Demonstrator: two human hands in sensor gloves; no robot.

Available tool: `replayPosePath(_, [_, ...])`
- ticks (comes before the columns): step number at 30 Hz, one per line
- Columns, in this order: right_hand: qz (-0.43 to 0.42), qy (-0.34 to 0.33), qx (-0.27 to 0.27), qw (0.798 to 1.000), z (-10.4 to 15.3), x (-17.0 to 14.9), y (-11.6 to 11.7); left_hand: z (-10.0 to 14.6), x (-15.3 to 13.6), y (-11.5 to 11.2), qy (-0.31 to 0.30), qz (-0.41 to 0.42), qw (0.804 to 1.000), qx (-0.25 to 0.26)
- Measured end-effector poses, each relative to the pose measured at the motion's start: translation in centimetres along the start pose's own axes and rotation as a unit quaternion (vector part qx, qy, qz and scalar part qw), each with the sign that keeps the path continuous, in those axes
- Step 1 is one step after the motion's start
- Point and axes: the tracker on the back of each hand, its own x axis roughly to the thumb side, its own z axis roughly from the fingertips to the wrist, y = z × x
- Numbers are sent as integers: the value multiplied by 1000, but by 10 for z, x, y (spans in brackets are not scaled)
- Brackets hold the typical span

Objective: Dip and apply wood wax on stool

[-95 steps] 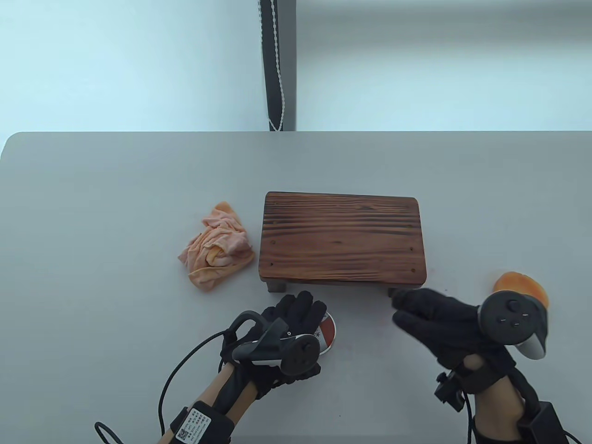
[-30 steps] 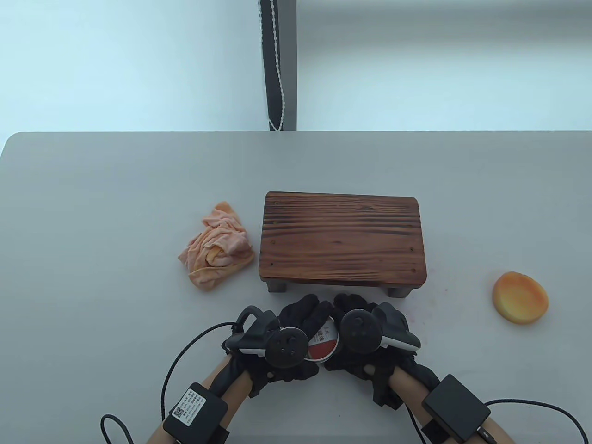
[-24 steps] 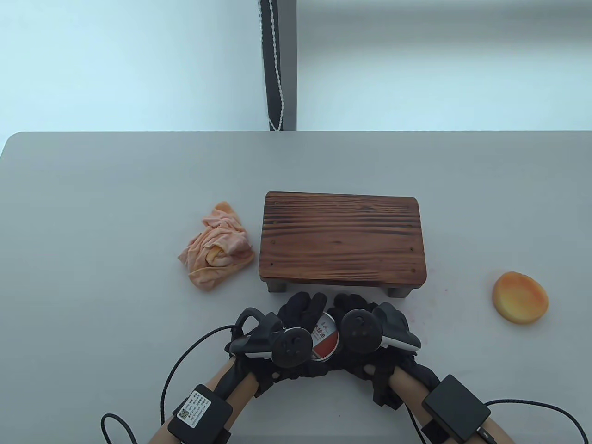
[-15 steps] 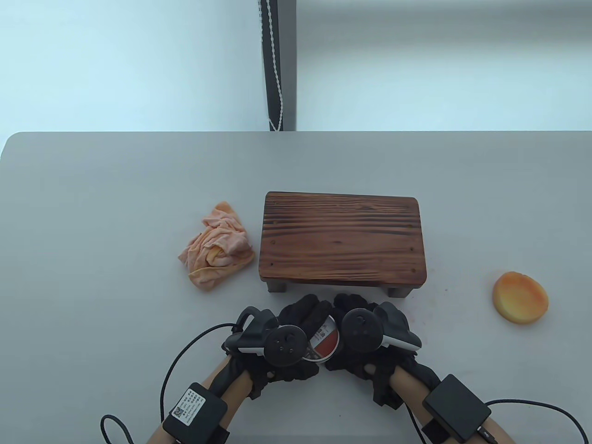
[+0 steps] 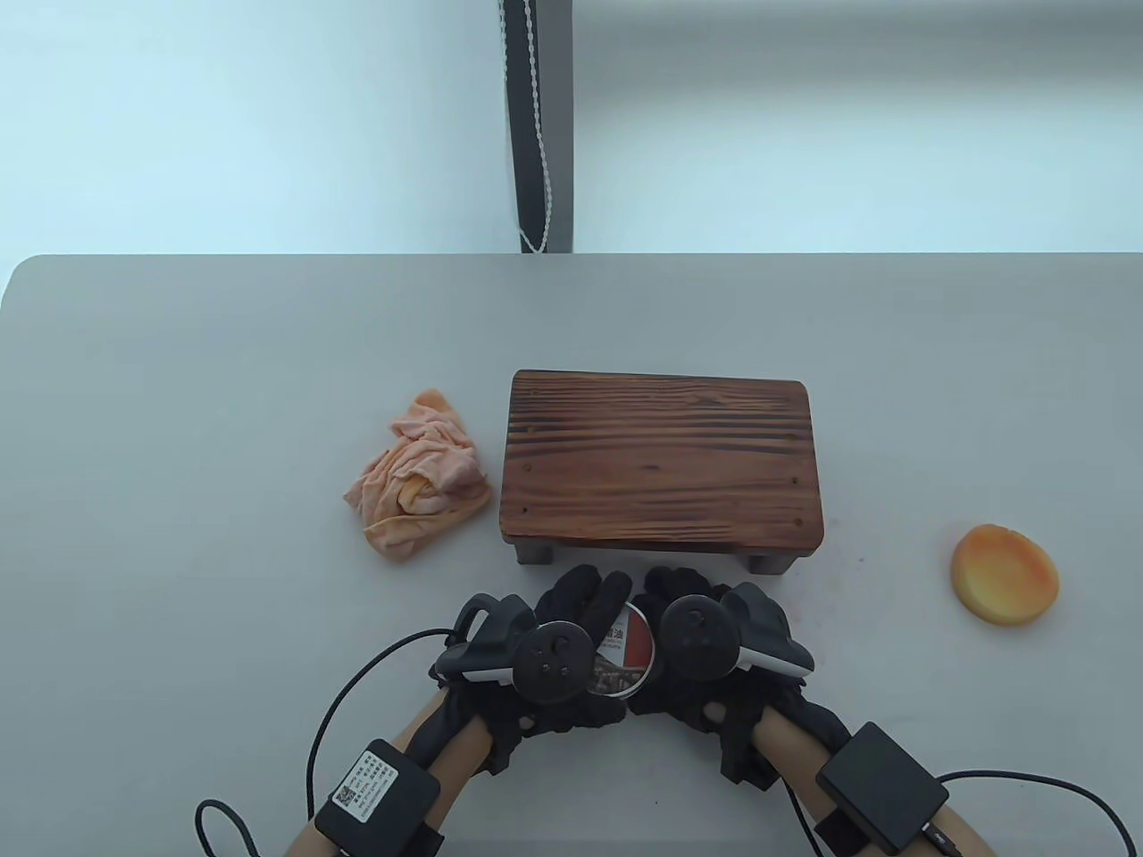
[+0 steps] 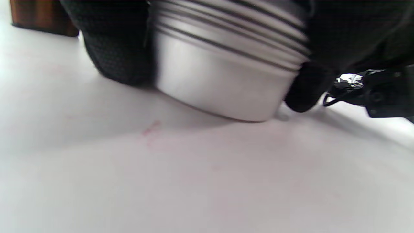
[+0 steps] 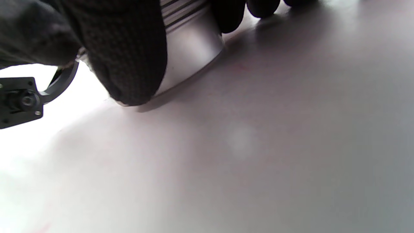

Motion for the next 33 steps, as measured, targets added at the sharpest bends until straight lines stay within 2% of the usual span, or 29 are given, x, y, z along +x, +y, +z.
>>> replayPosePath(4, [0, 1, 1, 1000, 0, 0, 0, 2, -3, 2, -8, 38, 999, -29])
replayPosePath(7, [0, 1, 2, 1000, 0, 0, 0, 4, -1, 2, -43, 36, 997, -51])
replayPosePath(9, [0, 1, 2, 1000, 0, 0, 0, 4, -1, 3, -41, 36, 997, -56])
replayPosePath(12, [0, 1, 2, 1000, 0, 0, 0, 2, 0, 3, -27, 34, 998, -51])
replayPosePath(15, [3, 2, 2, 1000, 0, 0, 1, 1, 0, -1, 23, 18, 1000, -5])
replayPosePath(18, [3, 3, 3, 1000, 0, 0, 1, 1, -1, 0, 24, 25, 999, -27])
replayPosePath(22, [4, 3, 3, 1000, 0, 0, 1, 2, 0, 0, -15, 34, 998, -55])
replayPosePath(25, [3, 3, 3, 1000, 0, 0, 1, 1, 1, 0, -23, 19, 998, -52])
replayPosePath(29, [3, 4, 3, 1000, 0, 0, 1, 0, 3, -3, 28, 2, 1000, -1])
replayPosePath(32, [3, 5, 2, 1000, 0, -1, 1, -1, 2, -1, 38, 20, 999, -19])
replayPosePath(33, [4, 5, 2, 1000, 0, 0, 1, -1, 2, -1, 24, 36, 999, -27])
